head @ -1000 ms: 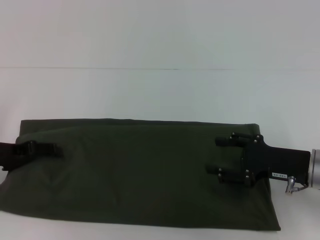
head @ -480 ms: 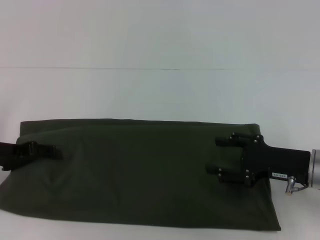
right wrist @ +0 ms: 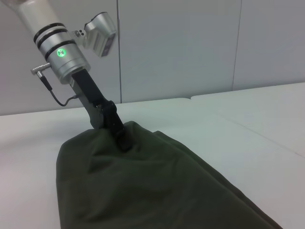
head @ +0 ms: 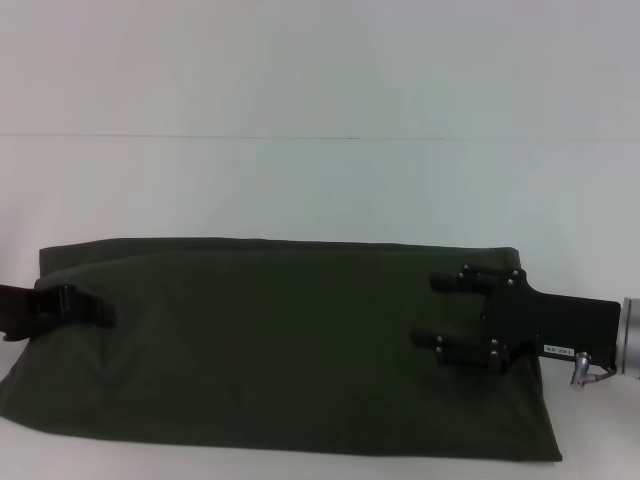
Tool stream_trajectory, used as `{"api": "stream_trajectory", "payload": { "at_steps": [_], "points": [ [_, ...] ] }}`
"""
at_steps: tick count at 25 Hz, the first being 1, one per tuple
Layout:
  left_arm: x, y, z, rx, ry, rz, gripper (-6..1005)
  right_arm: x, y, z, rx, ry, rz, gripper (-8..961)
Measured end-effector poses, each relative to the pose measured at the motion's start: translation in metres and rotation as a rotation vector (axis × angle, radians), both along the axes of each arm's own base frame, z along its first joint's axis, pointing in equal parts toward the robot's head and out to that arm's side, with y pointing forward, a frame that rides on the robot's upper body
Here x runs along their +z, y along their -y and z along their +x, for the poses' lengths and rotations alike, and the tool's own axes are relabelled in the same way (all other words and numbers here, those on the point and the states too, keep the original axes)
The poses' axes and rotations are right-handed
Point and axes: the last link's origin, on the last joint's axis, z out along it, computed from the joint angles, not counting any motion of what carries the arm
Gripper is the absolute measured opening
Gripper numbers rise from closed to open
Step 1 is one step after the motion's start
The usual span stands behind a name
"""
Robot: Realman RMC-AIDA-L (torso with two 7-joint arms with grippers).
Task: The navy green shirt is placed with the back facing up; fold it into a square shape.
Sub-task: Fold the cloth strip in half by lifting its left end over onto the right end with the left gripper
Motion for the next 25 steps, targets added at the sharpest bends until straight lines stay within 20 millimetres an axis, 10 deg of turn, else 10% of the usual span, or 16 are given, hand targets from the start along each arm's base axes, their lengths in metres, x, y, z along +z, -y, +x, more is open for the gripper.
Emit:
{"api": "stream_trajectory", "payload": {
  "at_steps": [8, 25],
  "points": [
    [0.002, -0.001, 0.000, -0.003, -0.003, 0.001, 303, 0.000, 0.000, -0.001, 0.002, -0.003, -0.001, 764],
    [0.011, -0.001, 0.004, -0.012, 0.013, -0.024, 236, 0.000, -0.001, -0.001, 0.001, -0.001, 0.001, 765]
  ]
}}
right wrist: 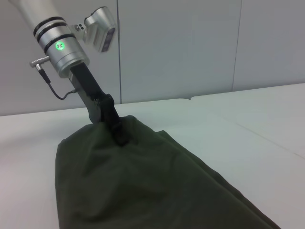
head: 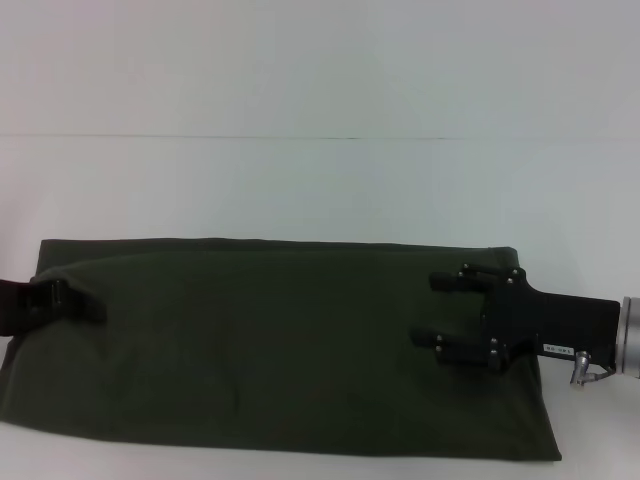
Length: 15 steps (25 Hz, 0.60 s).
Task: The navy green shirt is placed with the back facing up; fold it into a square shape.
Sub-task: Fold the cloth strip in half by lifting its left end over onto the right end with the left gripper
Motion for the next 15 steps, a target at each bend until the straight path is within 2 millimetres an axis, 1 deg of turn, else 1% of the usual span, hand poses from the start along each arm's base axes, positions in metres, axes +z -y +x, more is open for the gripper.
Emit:
{"api": "stream_trajectory", "payload": {
  "at_steps": [5, 9, 15],
  "points": [
    [0.0021, -0.0005, -0.0014, 0.003, -0.007, 0.004, 234, 0.0000, -0.0002, 0.0000, 0.000, 0.001, 0.000, 765],
    [0.0083, -0.0014, -0.0033, 0.005, -0.013, 0.018, 232, 0.0000, -0.0004, -0.0003, 0.001, 0.001, 0.001, 764],
    [0.0088, -0.0046, -0.0006, -0.019, -0.023, 0.028, 231, 0.0000, -0.0013, -0.0013, 0.004, 0.001, 0.001, 765]
  ]
}}
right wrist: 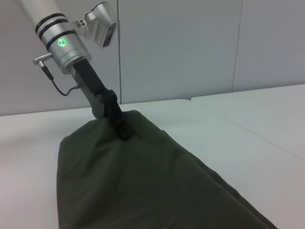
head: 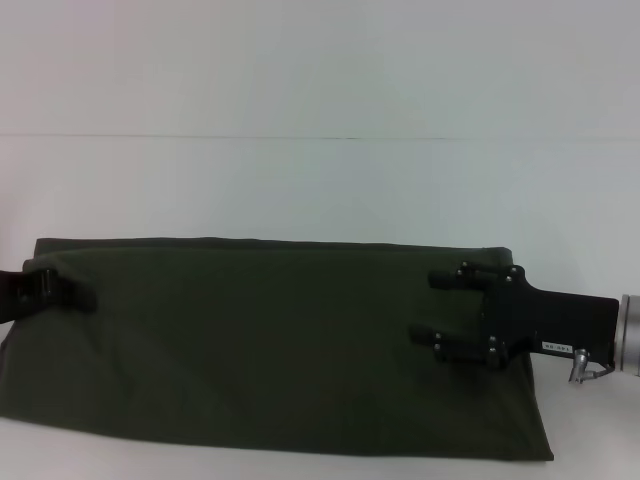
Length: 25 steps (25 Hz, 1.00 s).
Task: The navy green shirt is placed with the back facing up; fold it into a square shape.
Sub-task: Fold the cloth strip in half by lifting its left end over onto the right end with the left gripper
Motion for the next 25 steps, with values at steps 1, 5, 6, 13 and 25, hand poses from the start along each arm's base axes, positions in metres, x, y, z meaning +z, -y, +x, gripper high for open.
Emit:
{"api": "stream_trajectory", "payload": {
  "at_steps": [1, 5, 6, 13, 25],
  "points": [
    [0.000, -0.001, 0.001, -0.005, -0.002, 0.002, 230, 0.000, 0.000, 0.000, 0.000, 0.000, 0.000, 765],
    [0.002, -0.002, 0.003, -0.013, -0.009, -0.001, 229, 0.000, 0.000, 0.000, 0.001, -0.001, 0.001, 765],
    [0.003, -0.002, 0.003, -0.013, -0.011, -0.001, 229, 0.000, 0.000, -0.001, 0.001, -0.001, 0.001, 765],
    [0.011, -0.002, -0.001, 0.003, -0.019, 0.014, 228, 0.000, -0.001, -0.001, 0.003, -0.001, 0.001, 765],
    [0.011, -0.014, 0.012, 0.089, 0.036, 0.033, 227, 0.002, 0.003, 0.004, -0.022, -0.016, 0.016, 765]
  ]
}}
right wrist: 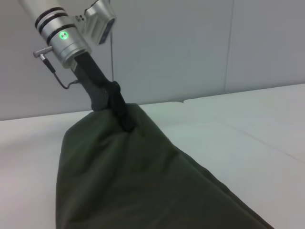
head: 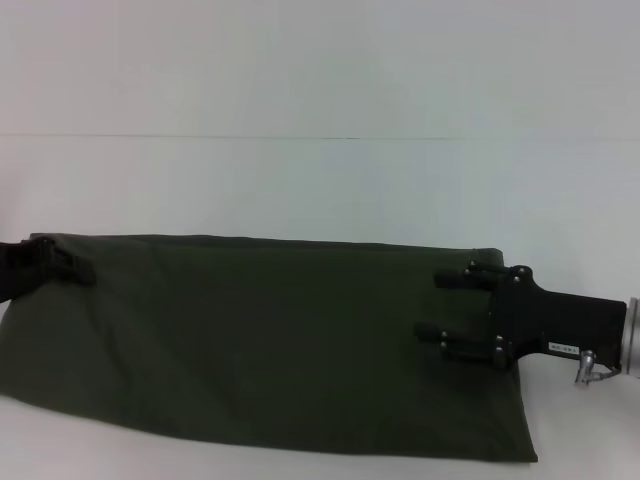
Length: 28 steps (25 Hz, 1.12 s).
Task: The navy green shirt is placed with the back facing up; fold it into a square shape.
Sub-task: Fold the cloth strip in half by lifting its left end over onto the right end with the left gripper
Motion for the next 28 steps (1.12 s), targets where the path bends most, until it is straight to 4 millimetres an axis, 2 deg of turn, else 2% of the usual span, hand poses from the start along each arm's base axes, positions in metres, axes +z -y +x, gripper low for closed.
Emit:
{"api": "stream_trajectory", "payload": {
  "at_steps": [8, 19, 28],
  "points": [
    [-0.005, -0.007, 0.022, 0.012, 0.068, -0.040, 228, 0.002, 0.004, 0.006, -0.023, -0.008, 0.011, 764],
    [-0.024, -0.020, 0.058, 0.055, 0.159, -0.077, 227, 0.006, 0.010, 0.016, -0.062, -0.023, 0.034, 764],
    [-0.033, -0.024, 0.083, 0.023, 0.201, -0.076, 224, 0.009, 0.012, 0.021, -0.089, -0.030, 0.054, 764]
  ]
}}
